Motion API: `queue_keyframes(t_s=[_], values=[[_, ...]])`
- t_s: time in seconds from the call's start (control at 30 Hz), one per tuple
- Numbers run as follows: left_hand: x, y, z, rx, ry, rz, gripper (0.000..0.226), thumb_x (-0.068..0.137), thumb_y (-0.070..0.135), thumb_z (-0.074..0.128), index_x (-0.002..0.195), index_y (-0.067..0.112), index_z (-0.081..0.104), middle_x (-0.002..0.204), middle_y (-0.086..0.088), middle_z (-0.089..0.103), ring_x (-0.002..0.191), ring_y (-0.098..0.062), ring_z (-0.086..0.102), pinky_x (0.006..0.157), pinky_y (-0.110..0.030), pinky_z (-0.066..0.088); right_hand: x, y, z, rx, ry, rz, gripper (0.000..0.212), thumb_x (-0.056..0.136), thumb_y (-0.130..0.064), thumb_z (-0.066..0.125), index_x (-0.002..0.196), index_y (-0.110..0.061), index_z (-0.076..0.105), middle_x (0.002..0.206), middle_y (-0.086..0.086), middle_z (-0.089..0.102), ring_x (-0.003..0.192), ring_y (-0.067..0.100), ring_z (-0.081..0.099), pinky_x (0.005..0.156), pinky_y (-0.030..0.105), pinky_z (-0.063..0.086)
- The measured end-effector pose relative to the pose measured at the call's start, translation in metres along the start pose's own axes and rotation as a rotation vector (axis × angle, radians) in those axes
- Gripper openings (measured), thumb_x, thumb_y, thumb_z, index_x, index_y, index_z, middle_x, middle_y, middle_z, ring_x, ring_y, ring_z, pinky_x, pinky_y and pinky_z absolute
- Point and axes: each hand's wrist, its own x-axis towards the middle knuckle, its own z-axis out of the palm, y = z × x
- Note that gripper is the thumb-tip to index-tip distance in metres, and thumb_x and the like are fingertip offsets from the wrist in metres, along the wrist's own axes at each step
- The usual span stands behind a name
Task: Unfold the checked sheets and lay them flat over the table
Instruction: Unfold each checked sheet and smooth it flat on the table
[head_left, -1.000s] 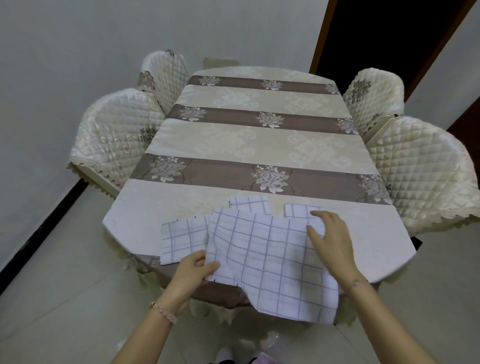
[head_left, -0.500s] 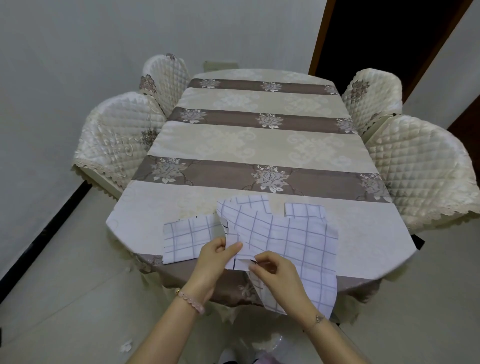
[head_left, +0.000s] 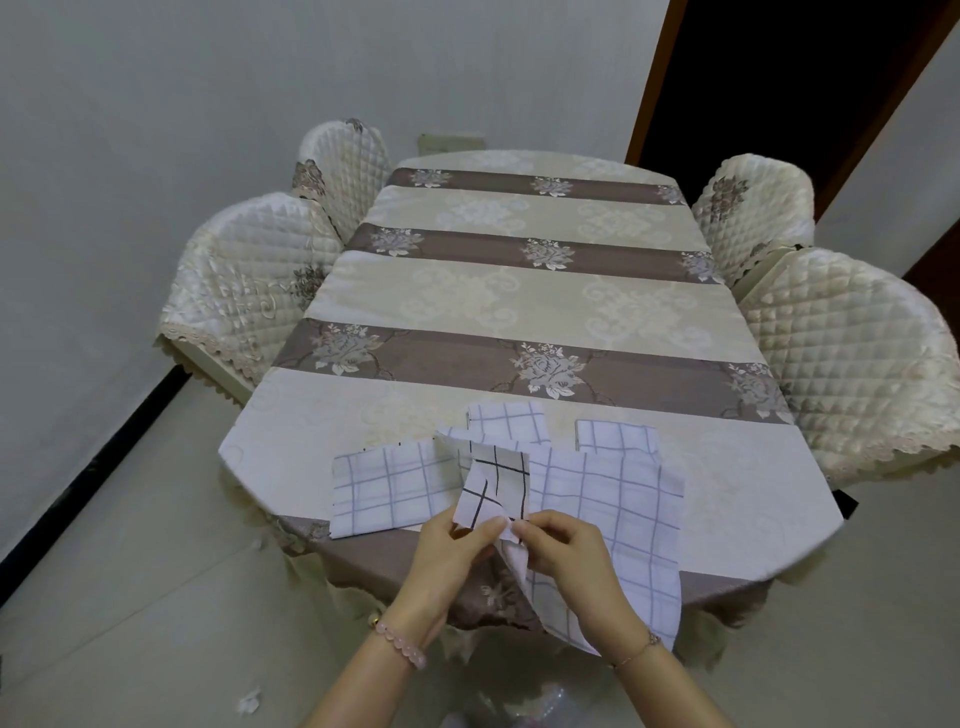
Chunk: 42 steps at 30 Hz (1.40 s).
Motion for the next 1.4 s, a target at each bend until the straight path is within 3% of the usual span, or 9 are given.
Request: queue_keyframes(t_s=[0.23,0.37,0.57,0.73,0.83,0.93,1.13,1.3,1.4], values=[[0.006,0.029,-0.038,-0.106,0.086,0.035,0.008,0.088,0.005,0.062,0.081,0.005,0.057,0.070,-0.003,0.067,0.065,-0.014,0.069,0.065,-0.025,0.059,0.017,-0.026,-0.043,0.021,0.192,-0.055,0.021,0.093,-0.016,0.056,0.073,-0.012,0.052,0.066,0.001,0.045,0.065,0.014,0.045,0.063,0.024,0.041],[0.018,0.058,-0.072,-0.086,0.158,0.130,0.003,0.092,0.006,0.055,0.089,0.006,0.057,0.089,-0.011,0.066,0.066,-0.012,0.071,0.062,-0.025,0.060,0.034,-0.053,-0.084,0.058,0.345,-0.130,0.021,0.094,-0.015,0.053,0.073,-0.014,0.051,0.066,0.002,0.047,0.061,0.015,0.044,0.058,0.025,0.040],[0.033,0.100,-0.100,-0.067,0.282,0.274,0.016,0.096,0.008,0.049,0.080,0.012,0.051,0.083,-0.006,0.062,0.070,-0.013,0.061,0.048,-0.018,0.054,0.043,-0.083,-0.127,0.086,0.434,-0.233,0.018,0.095,-0.018,0.052,0.079,-0.016,0.060,0.071,0.000,0.058,0.059,0.007,0.053,0.048,0.013,0.046],[0.044,0.114,-0.120,-0.018,0.340,0.334,0.014,0.095,0.012,0.051,0.083,0.016,0.057,0.078,-0.002,0.063,0.054,-0.004,0.063,0.045,-0.019,0.050,0.052,-0.088,-0.147,0.082,0.412,-0.170,0.016,0.093,-0.021,0.056,0.082,-0.020,0.068,0.072,-0.008,0.073,0.074,0.012,0.065,0.069,0.027,0.052],[0.054,0.115,-0.130,0.023,0.363,0.309,0.017,0.094,0.011,0.053,0.079,0.016,0.058,0.078,-0.004,0.062,0.063,-0.013,0.061,0.058,-0.026,0.049,0.058,-0.083,-0.149,0.048,0.393,-0.125,0.015,0.093,-0.017,0.056,0.083,-0.016,0.068,0.082,0.000,0.071,0.069,0.009,0.066,0.066,0.024,0.053],[0.070,0.105,-0.144,0.085,0.381,0.258,0.018,0.092,0.013,0.057,0.074,0.015,0.058,0.085,-0.012,0.060,0.074,-0.023,0.056,0.068,-0.033,0.047,0.062,-0.074,-0.147,0.005,0.392,-0.077,0.017,0.094,-0.011,0.054,0.103,-0.002,0.065,0.104,0.011,0.064,0.083,0.021,0.060,0.068,0.024,0.047],[0.081,0.060,-0.151,0.165,0.252,-0.091,0.027,0.093,0.041,0.052,0.084,0.017,0.061,0.077,-0.002,0.059,0.061,-0.017,0.049,0.051,-0.024,0.037,0.066,-0.043,-0.145,-0.088,0.411,0.032,0.020,0.093,-0.008,0.055,0.101,0.006,0.064,0.115,0.029,0.063,0.089,0.026,0.055,0.079,0.031,0.042],[0.070,0.013,-0.150,0.225,0.166,-0.207,0.026,0.086,0.013,0.066,0.105,-0.003,0.061,0.091,-0.018,0.069,0.075,-0.029,0.064,0.058,-0.032,0.051,0.067,-0.024,-0.148,-0.090,0.432,0.089,0.028,0.095,-0.009,0.052,0.109,0.013,0.060,0.111,0.025,0.062,0.091,0.025,0.054,0.084,0.034,0.043],[0.061,-0.003,-0.145,0.310,0.150,-0.159,0.012,0.085,0.004,0.064,0.096,0.000,0.064,0.091,-0.017,0.071,0.076,-0.027,0.066,0.064,-0.030,0.051,0.065,-0.015,-0.150,-0.040,0.424,0.146,0.034,0.096,-0.023,0.051,0.108,0.007,0.061,0.109,0.020,0.065,0.097,0.034,0.060,0.092,0.042,0.047]])
